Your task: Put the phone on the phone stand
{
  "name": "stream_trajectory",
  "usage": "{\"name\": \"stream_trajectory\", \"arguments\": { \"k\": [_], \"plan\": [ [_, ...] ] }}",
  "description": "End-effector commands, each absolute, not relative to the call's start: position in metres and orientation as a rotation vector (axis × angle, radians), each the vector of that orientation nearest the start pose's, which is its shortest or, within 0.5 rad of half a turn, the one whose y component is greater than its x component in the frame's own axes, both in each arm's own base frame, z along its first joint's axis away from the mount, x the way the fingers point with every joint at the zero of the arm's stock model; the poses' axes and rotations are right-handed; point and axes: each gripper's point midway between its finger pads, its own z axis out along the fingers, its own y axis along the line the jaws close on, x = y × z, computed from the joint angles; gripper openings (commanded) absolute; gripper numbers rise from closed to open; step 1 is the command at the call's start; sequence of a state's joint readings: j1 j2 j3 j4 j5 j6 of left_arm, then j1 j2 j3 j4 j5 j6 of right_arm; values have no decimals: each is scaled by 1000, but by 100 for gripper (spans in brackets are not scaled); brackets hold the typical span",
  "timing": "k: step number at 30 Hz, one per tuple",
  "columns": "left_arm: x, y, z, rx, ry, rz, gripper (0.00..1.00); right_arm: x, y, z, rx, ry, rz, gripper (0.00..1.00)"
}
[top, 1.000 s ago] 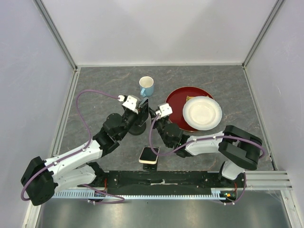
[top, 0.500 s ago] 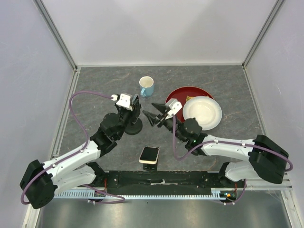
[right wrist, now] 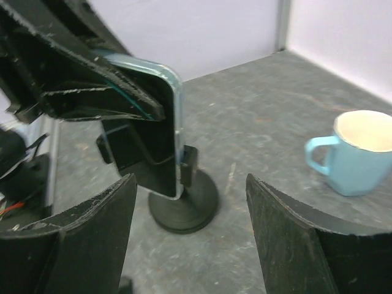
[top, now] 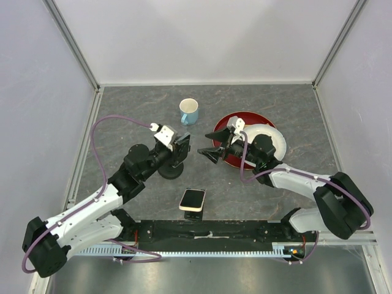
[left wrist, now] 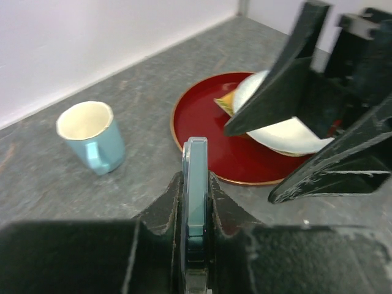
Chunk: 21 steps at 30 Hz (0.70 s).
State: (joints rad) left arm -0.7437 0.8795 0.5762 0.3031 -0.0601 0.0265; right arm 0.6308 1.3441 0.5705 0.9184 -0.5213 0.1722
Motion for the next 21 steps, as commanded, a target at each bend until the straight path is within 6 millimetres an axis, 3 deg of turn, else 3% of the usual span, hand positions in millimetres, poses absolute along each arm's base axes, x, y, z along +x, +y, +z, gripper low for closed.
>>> {"name": "stream_trajectory", "arguments": {
  "k": [1, 6, 10, 15, 21],
  "plan": [
    [234, -260, 302, 775, 1319, -697, 2, 232, 328, 232, -986, 1233, 1218, 79],
    [226, -263, 306, 837, 1260, -806, 2, 228, 336, 218, -1061, 1248, 1274, 79],
    [229, -252, 301, 837, 1256, -875, 2, 231, 343, 209, -1064, 1241, 1326, 79],
    [224, -249, 294, 856, 1235, -903, 2, 228, 354, 220, -1039, 1181, 1433, 76],
    [222, -249, 289, 861, 1230, -933, 2, 244, 371, 208, -1000, 1214, 1382, 75]
  ]
}}
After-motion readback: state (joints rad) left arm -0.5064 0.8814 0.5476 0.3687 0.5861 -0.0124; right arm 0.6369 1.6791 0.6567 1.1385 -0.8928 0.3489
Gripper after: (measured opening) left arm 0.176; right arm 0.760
